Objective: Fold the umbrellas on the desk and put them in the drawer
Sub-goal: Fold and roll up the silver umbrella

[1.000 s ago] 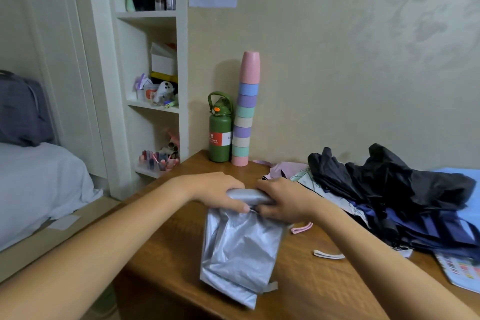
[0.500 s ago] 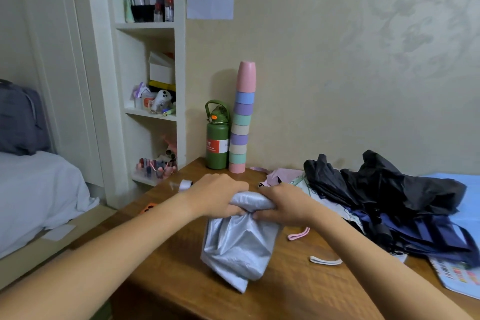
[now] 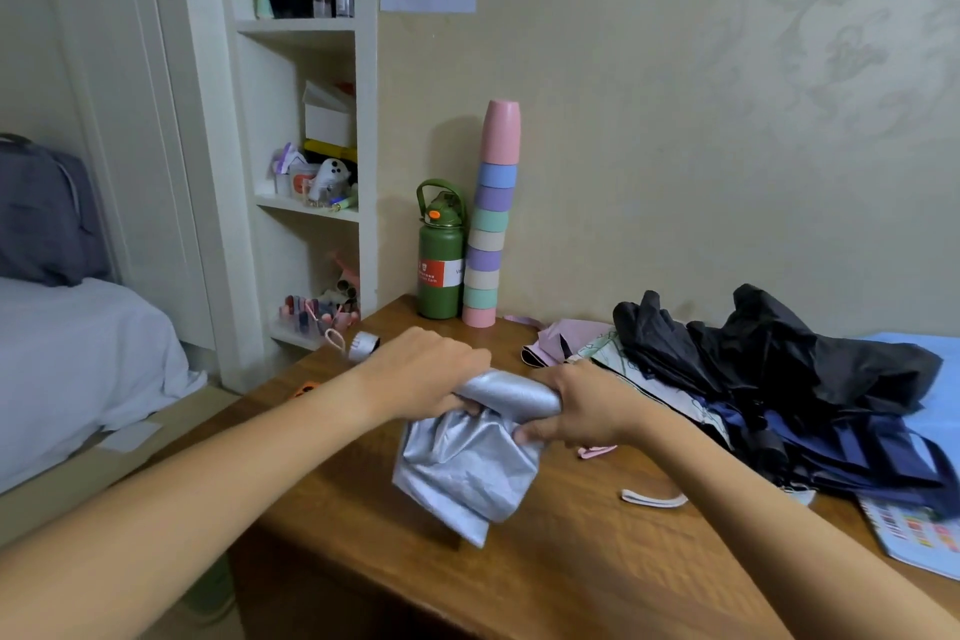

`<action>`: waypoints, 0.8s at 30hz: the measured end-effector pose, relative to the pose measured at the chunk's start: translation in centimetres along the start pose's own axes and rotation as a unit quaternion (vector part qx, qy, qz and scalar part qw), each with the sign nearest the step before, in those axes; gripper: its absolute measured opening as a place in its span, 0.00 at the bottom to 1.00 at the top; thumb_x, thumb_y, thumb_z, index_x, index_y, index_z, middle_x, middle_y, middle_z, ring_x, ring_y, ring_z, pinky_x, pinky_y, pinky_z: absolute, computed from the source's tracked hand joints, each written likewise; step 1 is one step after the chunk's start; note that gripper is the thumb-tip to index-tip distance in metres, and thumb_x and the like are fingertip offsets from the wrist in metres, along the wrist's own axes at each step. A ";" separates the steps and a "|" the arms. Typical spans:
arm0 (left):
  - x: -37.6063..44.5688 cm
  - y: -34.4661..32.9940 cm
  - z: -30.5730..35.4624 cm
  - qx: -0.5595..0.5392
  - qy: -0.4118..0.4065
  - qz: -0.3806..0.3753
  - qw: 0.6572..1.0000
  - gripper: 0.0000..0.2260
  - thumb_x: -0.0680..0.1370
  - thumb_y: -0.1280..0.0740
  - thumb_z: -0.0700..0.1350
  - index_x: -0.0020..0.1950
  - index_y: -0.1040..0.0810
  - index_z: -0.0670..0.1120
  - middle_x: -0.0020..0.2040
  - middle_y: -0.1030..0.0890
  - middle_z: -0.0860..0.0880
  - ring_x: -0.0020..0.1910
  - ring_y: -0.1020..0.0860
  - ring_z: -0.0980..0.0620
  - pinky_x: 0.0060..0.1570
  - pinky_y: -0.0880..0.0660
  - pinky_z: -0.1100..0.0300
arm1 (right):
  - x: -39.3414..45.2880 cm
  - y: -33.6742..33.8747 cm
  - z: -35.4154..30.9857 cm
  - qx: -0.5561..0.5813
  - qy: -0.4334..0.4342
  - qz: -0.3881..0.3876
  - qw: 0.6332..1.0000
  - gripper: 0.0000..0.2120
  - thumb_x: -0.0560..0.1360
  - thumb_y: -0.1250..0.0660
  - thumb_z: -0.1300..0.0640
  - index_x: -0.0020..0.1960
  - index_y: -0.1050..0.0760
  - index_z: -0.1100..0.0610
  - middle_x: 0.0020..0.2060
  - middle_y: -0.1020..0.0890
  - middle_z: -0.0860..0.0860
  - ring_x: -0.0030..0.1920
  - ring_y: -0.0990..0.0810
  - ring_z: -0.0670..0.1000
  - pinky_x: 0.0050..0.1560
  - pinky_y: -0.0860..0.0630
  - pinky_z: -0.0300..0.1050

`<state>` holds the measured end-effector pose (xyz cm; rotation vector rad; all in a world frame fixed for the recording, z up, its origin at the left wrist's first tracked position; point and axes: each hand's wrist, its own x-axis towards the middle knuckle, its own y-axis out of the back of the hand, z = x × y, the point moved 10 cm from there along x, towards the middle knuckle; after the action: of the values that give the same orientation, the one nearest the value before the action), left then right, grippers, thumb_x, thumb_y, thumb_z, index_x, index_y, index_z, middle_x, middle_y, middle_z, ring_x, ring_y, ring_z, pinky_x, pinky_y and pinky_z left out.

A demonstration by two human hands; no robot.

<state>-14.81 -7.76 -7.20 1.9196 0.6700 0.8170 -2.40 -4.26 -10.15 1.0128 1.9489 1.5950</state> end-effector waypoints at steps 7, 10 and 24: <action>0.4 -3.1 -0.6 -0.223 0.035 -0.093 0.970 0.18 0.77 0.35 0.69 0.59 0.26 0.59 0.51 0.20 0.57 0.50 0.22 0.54 0.48 0.24 0.53 | 0.0 0.6 -1.8 -0.189 0.018 0.114 0.975 0.21 0.74 0.30 0.35 0.43 0.34 0.50 0.34 0.28 0.47 0.37 0.26 0.56 0.36 0.33 0.49; 0.2 -4.2 -0.3 -0.291 0.052 -0.131 0.946 0.15 0.77 0.33 0.68 0.54 0.23 0.58 0.45 0.19 0.56 0.43 0.22 0.56 0.44 0.26 0.55 | -0.3 0.5 -2.5 -0.225 0.044 0.129 0.965 0.21 0.75 0.31 0.37 0.43 0.35 0.51 0.35 0.22 0.50 0.36 0.24 0.58 0.35 0.29 0.50; 0.7 -3.5 -0.5 -0.146 0.044 -0.084 0.985 0.19 0.73 0.29 0.67 0.52 0.28 0.55 0.44 0.21 0.55 0.43 0.23 0.52 0.40 0.28 0.54 | -0.1 -1.0 -0.7 0.062 0.043 0.025 0.997 0.24 0.73 0.28 0.34 0.44 0.28 0.56 0.32 0.20 0.51 0.30 0.23 0.47 0.34 0.28 0.45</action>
<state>-15.15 -5.48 -9.90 1.5485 0.7129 0.8459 -3.09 -4.90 -10.95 1.0646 2.1190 1.5849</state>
